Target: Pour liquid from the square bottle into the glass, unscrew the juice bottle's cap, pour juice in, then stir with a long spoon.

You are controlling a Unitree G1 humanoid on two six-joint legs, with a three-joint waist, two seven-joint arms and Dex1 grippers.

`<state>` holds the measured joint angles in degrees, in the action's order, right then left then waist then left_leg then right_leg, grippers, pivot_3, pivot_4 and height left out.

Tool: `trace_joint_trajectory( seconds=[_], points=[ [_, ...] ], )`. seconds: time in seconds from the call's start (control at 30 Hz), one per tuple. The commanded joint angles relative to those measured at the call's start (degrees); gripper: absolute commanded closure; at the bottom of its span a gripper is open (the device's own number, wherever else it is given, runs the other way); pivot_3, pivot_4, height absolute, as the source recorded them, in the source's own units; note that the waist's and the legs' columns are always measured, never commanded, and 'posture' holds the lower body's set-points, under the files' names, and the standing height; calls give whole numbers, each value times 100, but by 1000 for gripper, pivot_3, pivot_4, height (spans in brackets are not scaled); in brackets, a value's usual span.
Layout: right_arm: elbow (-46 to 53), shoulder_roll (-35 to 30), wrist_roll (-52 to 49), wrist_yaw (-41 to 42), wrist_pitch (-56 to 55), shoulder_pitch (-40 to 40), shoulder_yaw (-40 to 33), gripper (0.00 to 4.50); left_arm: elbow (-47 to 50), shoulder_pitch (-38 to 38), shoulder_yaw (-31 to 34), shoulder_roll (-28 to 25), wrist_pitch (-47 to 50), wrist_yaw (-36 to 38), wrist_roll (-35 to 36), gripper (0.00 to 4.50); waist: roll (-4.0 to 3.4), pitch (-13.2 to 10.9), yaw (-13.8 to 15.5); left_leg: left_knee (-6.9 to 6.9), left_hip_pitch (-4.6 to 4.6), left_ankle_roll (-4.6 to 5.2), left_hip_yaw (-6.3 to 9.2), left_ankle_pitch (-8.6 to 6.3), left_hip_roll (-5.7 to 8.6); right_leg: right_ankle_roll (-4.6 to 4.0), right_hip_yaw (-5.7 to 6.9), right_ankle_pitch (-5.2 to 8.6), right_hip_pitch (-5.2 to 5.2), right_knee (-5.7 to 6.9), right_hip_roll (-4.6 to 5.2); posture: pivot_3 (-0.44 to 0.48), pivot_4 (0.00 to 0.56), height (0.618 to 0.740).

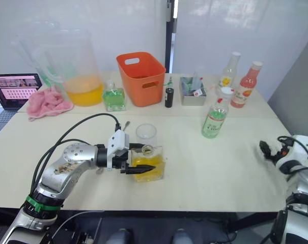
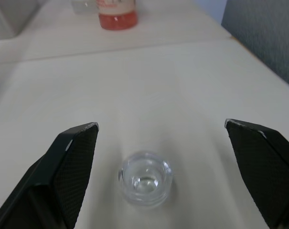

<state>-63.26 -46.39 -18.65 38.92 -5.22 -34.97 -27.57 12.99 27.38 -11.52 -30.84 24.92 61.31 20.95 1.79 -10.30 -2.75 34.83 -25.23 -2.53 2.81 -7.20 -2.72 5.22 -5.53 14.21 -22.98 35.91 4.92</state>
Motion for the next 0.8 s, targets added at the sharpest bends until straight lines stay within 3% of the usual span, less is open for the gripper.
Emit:
trace_joint_trajectory(
  seconds=[0.03,0.23,0.37,0.57,0.67,0.8],
  points=[
    [697,-404,-248,518,308,10,-112,40,282,-5,-21,53,16,22,158,1697,-4,1,3,0,0,0,0,0,0,1,0,0,0,0,0,0,150,738],
    [2498,-1041,-568,2123,1634,394,311,40,185,45,-50,123,49,-7,134,1697,-14,1,21,-1,0,0,0,0,0,2,1,1,0,1,0,0,150,738],
    [4425,-1366,-1184,2958,2619,1132,367,40,197,72,-18,137,151,-18,185,1697,-17,0,53,1,-1,0,2,0,0,4,3,3,-1,2,0,0,150,738],
    [6517,-1325,-2201,2933,3878,1716,88,40,444,137,231,175,717,-218,560,1697,-21,0,47,6,-2,-1,2,-1,-1,4,1,4,-6,11,0,0,150,738],
    [7007,-1234,-2481,2592,4409,1745,185,40,641,98,286,49,914,-250,657,1697,-21,0,49,6,-4,-1,2,-1,-1,3,2,5,-8,11,0,0,150,738],
    [7722,-1038,-2908,3004,4320,2066,158,40,981,-10,515,-143,1210,-373,869,1697,-19,-1,46,1,-5,-1,3,-1,-2,-1,3,8,-14,14,0,0,150,738]
  ],
)
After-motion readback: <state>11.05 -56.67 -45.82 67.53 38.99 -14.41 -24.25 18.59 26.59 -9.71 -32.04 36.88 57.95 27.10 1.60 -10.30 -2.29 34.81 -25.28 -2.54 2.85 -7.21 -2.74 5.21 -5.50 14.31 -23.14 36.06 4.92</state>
